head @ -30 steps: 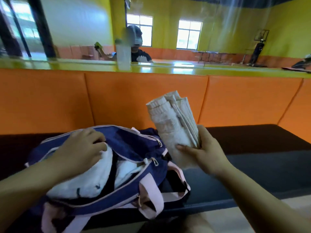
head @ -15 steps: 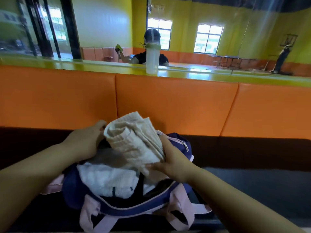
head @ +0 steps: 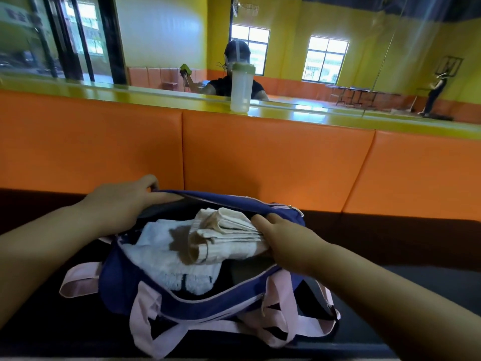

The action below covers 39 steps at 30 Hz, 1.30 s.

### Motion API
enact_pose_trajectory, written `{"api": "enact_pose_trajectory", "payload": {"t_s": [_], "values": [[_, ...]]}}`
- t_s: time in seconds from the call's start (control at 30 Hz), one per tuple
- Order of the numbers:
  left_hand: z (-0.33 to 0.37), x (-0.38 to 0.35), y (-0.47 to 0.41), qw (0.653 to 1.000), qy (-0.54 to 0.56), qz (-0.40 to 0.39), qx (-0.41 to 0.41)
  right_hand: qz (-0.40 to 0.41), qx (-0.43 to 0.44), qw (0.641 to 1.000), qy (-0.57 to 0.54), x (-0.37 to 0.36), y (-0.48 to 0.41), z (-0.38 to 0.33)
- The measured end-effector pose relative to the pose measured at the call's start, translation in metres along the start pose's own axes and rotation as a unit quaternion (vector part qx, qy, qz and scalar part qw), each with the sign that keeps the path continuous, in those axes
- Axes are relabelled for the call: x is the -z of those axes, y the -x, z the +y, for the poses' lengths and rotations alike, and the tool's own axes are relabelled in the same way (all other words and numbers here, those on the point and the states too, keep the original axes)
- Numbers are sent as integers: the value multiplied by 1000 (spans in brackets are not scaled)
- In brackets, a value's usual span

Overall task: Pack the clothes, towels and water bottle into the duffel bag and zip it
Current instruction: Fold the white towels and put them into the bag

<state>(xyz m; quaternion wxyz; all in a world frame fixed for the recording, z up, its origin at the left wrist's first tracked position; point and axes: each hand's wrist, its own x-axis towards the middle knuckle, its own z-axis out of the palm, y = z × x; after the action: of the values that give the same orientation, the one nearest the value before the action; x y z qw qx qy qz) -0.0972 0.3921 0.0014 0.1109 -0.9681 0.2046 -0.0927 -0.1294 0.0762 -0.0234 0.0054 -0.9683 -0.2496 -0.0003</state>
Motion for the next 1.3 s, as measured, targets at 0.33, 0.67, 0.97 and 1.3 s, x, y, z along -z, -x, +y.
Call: {"api": "enact_pose_trajectory", "payload": {"t_s": [0.33, 0.67, 0.97, 1.3], "values": [[23, 0, -2, 999, 40, 15, 19, -120, -99, 974, 165, -2, -25, -8], [33, -22, -8, 990, 122, 63, 26, 68, 41, 993, 82, -25, 14, -2], [44, -22, -1, 988, 130, 78, 39, -60, 55, 980, -179, -15, 8, -20], [49, -22, 4, 984, 149, 92, 19, -204, -31, 976, -65, -24, -18, -34]]}}
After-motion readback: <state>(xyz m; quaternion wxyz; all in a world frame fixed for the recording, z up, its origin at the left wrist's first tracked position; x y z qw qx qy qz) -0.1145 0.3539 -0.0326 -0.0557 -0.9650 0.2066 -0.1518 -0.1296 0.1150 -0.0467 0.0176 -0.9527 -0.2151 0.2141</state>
